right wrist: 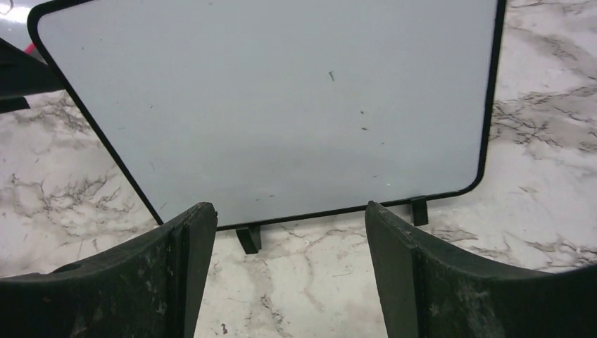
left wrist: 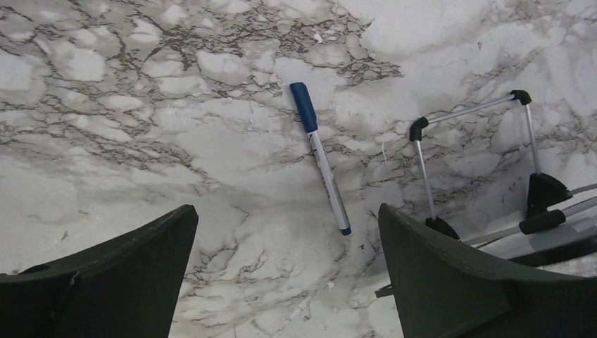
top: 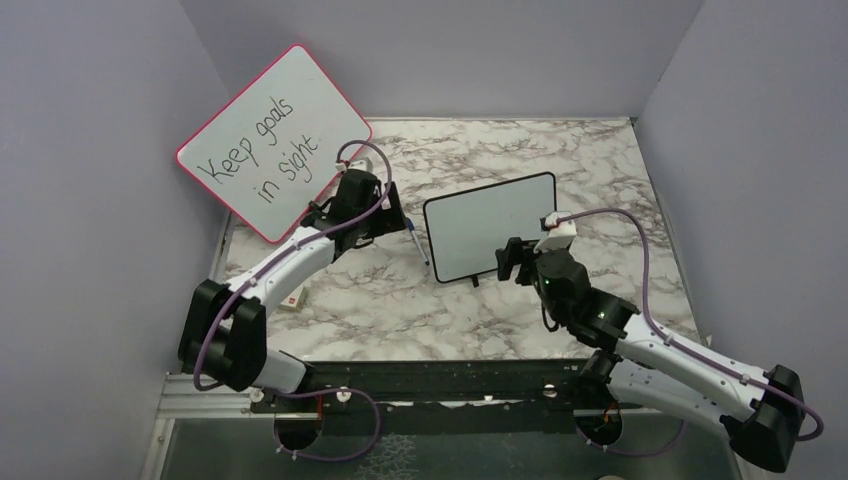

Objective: Write a sentence on the whiteboard
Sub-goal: Open the whiteboard marker at the center of the board.

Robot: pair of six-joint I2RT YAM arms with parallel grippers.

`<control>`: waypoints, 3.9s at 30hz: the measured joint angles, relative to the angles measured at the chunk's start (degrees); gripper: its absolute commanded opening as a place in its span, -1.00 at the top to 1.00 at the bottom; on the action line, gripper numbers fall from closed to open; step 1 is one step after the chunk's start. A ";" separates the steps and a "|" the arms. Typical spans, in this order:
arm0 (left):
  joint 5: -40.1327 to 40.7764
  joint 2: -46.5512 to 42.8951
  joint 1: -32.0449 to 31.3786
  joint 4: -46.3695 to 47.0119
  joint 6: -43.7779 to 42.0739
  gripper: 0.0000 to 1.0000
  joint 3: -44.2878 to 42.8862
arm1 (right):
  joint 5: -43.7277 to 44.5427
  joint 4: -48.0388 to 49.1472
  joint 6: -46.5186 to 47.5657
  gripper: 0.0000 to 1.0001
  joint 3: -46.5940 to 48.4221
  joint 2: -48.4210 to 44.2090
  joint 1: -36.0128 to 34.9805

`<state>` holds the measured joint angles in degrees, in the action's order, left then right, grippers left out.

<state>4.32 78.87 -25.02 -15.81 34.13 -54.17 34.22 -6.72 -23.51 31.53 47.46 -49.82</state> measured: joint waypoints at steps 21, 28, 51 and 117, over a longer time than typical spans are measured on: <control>4.09 31.34 -2.14 -1.29 -3.98 -0.39 -20.39 | 8.68 0.13 1.97 -0.64 -5.01 -7.98 0.00; 4.37 34.34 -3.08 -3.21 -5.07 -0.19 -22.91 | 9.03 0.13 2.01 -0.64 -5.01 -8.96 0.00; 10.47 31.89 -4.26 -6.60 -9.29 0.58 -19.17 | 9.03 0.17 2.21 -0.64 -5.03 -8.70 0.00; 9.27 -29.11 -4.37 25.27 28.87 1.00 21.62 | -23.21 48.96 0.66 -0.38 4.74 26.97 -8.87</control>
<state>13.58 49.76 -29.39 9.45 63.00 -32.56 11.00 42.24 -22.85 36.27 74.43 -58.70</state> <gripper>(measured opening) 0.123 0.724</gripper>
